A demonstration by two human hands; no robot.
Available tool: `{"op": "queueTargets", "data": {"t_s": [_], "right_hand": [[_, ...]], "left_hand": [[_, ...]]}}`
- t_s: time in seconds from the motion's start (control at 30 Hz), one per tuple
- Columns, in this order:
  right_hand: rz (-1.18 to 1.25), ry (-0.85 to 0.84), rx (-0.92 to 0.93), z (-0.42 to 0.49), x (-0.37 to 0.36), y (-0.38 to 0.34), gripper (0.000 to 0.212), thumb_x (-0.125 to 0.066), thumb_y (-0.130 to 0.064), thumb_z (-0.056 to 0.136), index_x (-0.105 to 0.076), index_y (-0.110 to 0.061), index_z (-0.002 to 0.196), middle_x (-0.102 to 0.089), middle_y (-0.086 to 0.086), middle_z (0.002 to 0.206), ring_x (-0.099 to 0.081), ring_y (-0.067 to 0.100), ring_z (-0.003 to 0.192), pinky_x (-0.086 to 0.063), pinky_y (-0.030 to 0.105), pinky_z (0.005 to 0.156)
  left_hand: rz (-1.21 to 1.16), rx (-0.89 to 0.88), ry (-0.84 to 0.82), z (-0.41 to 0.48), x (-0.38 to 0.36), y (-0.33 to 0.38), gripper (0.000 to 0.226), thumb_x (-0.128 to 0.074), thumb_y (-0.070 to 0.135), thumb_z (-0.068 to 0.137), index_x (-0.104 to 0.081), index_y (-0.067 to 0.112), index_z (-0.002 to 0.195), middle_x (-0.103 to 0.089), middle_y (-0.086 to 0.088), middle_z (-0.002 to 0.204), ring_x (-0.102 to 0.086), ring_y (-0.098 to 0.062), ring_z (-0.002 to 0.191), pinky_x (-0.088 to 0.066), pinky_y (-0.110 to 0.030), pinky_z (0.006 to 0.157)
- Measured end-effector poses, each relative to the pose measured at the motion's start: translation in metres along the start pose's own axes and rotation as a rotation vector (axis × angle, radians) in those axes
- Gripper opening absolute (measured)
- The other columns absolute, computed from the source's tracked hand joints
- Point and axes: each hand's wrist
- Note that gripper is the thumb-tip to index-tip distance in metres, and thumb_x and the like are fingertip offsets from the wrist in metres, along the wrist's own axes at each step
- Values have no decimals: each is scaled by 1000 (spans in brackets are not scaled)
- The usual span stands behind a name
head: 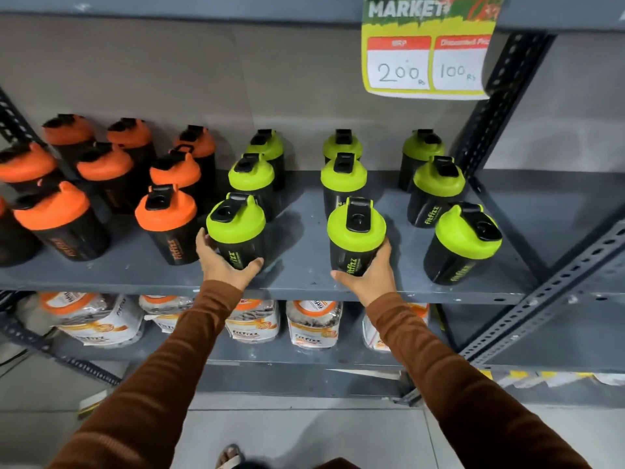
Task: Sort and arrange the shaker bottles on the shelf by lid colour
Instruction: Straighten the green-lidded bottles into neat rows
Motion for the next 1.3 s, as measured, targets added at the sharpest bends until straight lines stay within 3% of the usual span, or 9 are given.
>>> {"op": "queueTargets", "data": {"t_s": [0.07,0.17,0.33,0.8,0.9,1.0,1.1,1.17,1.3], "right_hand": [[-35,12,-31,2,-1,2,97,-86,-8,54,-28,-14,131,-52,9,128,-50,17,108,-37,23,93],[-67,28,-53,3,-2,6,89,-86,-11,54,-33,-14,126,-56,10,124,-54,24,111,-39,25,91],[-96,43,-55,4,-2,9,84,-88,-16,53,-39,-12,121,-60,11,120,-57,26,108,-42,28,92],[-105,9,-53,2,0,9,85,-88,-20,52,-39,-17,121,-61,7,118,-55,17,99,-42,25,90],[-109,13,-53,2,0,8,89,-88,-20,51,-37,-17,124,-59,8,121,-56,24,108,-42,27,91],[-59,32,-7,-3,0,6,110,-90,-19,48,-23,-15,135,-43,10,138,-43,25,126,-37,34,105],[-118,215,110,-22,-6,-1,121,-88,-30,51,-10,-11,141,-18,16,149,-18,29,138,-22,49,114],[-252,368,338,-38,-14,-7,108,-79,-41,59,-17,0,137,-18,25,147,-14,35,137,-18,59,111],[-315,362,837,-55,-47,-30,76,-65,-43,73,-25,-8,128,-24,17,142,-9,33,138,-6,56,114]], "left_hand": [[43,-4,-91,6,5,-7,103,-79,-7,56,-12,-3,134,-33,-26,137,-37,-23,120,-27,-21,101],[114,53,-157,11,13,-16,98,-83,2,56,-22,0,132,-44,-23,133,-45,-32,120,-33,-31,100],[122,137,-213,14,17,-26,85,-86,18,53,-38,6,122,-55,-18,126,-54,-31,113,-43,-48,100],[62,142,-230,16,19,-30,84,-86,17,53,-40,9,122,-57,-17,124,-55,-28,109,-44,-47,99],[78,139,-230,15,19,-29,84,-86,18,53,-40,9,123,-57,-17,124,-56,-28,109,-44,-47,99],[87,127,-235,14,20,-25,84,-86,18,53,-39,9,123,-56,-17,125,-55,-29,110,-44,-48,99],[82,100,-262,12,22,-21,91,-87,17,52,-36,7,126,-53,-16,128,-52,-30,115,-42,-46,101],[-10,83,-266,5,24,-20,95,-85,13,55,-30,7,132,-48,-14,133,-47,-26,119,-38,-41,104],[-247,41,-1,-16,36,-21,55,-66,10,79,-36,5,125,-50,-11,120,-50,-18,109,-40,-19,96]]}}
Point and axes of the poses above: each hand's wrist, its own z-axis towards the middle knuckle, its own x-axis out of the back of the hand, y = z × x
